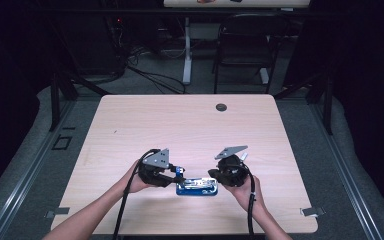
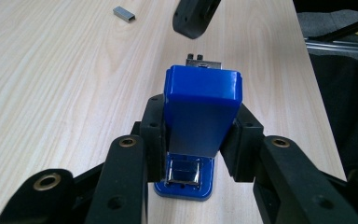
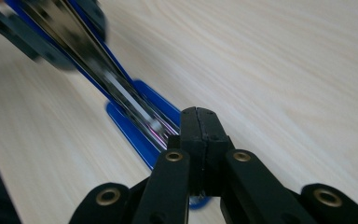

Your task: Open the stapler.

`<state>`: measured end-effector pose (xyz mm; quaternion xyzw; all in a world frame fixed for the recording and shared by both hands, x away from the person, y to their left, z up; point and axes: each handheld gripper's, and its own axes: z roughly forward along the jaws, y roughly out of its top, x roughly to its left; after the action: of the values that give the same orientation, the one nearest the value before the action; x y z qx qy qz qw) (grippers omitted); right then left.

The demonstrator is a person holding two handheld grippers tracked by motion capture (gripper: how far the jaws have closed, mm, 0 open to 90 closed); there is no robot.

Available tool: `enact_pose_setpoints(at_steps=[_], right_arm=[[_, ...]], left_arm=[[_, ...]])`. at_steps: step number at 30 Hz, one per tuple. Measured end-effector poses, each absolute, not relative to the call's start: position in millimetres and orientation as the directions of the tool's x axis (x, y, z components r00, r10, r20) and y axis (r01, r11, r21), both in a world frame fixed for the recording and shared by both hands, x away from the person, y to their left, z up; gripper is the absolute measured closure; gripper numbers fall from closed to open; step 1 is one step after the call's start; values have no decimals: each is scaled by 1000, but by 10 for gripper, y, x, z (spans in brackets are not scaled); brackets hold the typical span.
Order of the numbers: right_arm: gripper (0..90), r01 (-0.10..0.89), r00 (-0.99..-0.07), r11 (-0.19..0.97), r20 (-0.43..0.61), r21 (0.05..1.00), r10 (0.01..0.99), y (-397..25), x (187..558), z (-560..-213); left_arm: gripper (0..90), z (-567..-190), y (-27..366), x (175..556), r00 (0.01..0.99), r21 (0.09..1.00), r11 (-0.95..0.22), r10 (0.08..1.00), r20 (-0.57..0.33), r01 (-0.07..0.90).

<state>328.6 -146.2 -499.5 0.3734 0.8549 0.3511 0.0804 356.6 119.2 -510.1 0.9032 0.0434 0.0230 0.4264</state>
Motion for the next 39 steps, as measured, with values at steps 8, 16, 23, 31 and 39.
enact_pose_setpoints(at_steps=[8, 16, 23, 31, 39], right_arm=[[900, 502, -787, 475, 154, 722, 597, -1122, 3277, -4713], [900, 503, -804, 494, 175, 709, 569, -926, 3324, -4765], [900, 488, -820, 520, 163, 701, 549, -915, 3290, -4740], [900, 491, -816, 522, 159, 698, 555, -910, 3298, -4748], [900, 493, -816, 528, 157, 692, 556, -884, 3294, -4737]], left_arm=[[656, -5098, 1188, 3569, 995, 770, -636, 100, 7, 58], [656, -5091, 1176, 3565, 994, 767, -639, 104, 12, 58], [655, -5087, 1176, 3586, 995, 765, -642, 98, 7, 58], [644, -5064, 1141, 3603, 996, 749, -660, 90, 16, 48], [619, -5045, 963, 3591, 996, 723, -691, 79, 51, 18]])
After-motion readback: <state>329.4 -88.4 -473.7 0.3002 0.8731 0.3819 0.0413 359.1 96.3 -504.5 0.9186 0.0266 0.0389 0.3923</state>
